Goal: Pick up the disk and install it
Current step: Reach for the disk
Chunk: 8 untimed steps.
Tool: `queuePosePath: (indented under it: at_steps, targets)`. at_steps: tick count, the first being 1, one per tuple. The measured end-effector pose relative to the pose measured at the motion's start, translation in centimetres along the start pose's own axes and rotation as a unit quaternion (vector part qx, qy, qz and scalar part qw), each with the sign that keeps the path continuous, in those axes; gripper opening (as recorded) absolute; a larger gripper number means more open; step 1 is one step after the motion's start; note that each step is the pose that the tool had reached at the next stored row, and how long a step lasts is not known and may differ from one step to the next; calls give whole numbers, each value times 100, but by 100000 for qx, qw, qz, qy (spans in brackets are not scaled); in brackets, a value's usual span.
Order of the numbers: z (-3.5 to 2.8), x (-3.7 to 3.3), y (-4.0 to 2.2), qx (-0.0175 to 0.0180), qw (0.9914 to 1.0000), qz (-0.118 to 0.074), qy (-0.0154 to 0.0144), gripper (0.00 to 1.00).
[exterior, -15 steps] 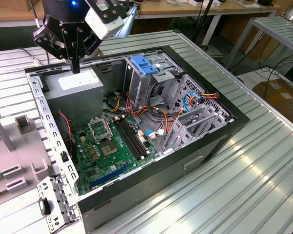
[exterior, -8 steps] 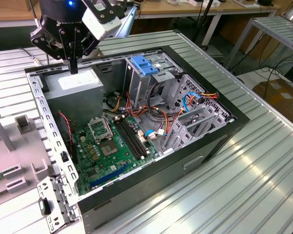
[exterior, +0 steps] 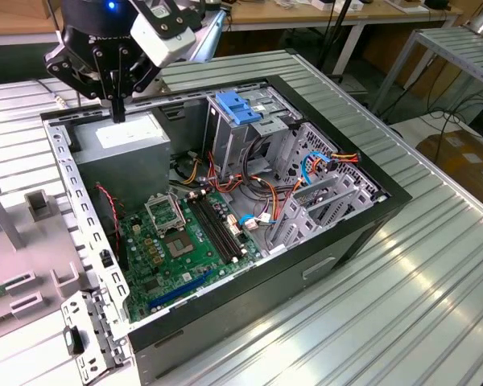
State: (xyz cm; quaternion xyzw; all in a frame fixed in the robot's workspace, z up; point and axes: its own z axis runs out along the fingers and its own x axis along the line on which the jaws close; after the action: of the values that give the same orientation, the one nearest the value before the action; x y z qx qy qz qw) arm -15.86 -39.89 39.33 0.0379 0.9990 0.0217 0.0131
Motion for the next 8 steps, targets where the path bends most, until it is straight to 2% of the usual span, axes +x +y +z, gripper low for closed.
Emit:
queuePosePath:
  at_steps: [8]
  targets:
    - [-1, 46, -3, -2, 100000, 0, 3, 11]
